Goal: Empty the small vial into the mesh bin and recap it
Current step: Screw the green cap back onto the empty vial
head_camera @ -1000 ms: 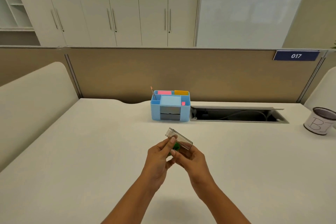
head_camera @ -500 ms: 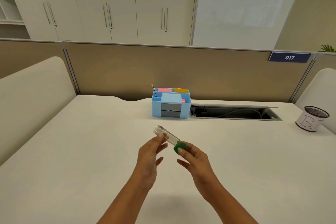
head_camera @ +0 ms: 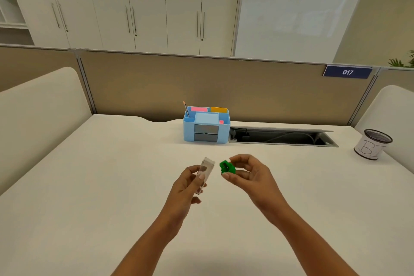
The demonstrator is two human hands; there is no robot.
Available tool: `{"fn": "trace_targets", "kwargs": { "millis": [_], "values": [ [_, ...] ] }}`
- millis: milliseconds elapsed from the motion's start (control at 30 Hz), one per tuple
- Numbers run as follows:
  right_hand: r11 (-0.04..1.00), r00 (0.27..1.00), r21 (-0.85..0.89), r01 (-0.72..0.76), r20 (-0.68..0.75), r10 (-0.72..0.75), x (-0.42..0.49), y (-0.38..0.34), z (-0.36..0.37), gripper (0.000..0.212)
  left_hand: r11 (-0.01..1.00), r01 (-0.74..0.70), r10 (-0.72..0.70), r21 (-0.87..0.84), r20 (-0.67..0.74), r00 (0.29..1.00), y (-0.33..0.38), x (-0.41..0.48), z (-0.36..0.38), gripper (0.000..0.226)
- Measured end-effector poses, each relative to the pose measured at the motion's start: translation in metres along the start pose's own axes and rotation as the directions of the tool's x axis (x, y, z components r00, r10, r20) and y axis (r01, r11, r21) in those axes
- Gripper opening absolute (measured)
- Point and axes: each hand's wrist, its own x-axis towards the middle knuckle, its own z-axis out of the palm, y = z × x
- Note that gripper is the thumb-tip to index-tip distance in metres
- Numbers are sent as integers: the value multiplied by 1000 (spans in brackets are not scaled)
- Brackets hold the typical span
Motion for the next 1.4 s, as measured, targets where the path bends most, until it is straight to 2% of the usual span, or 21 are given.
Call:
{"fn": "trace_targets", "kwargs": {
  "millis": [200, 667, 1400],
  "values": [
    [994, 996, -65, 83, -4, -84, 4, -19, -5, 24, 999, -39, 39, -9, 38, 999, 6, -5, 2, 20],
    [964, 989, -233, 126, 103, -104, 8, -31, -4, 30, 989, -86, 80, 121, 50, 996, 21, -2, -3, 20],
    [952, 958, -177, 250, 190, -216, 8, -34, -9, 33, 997, -44, 38, 65, 97, 995, 33, -4, -6, 24]
  ]
}}
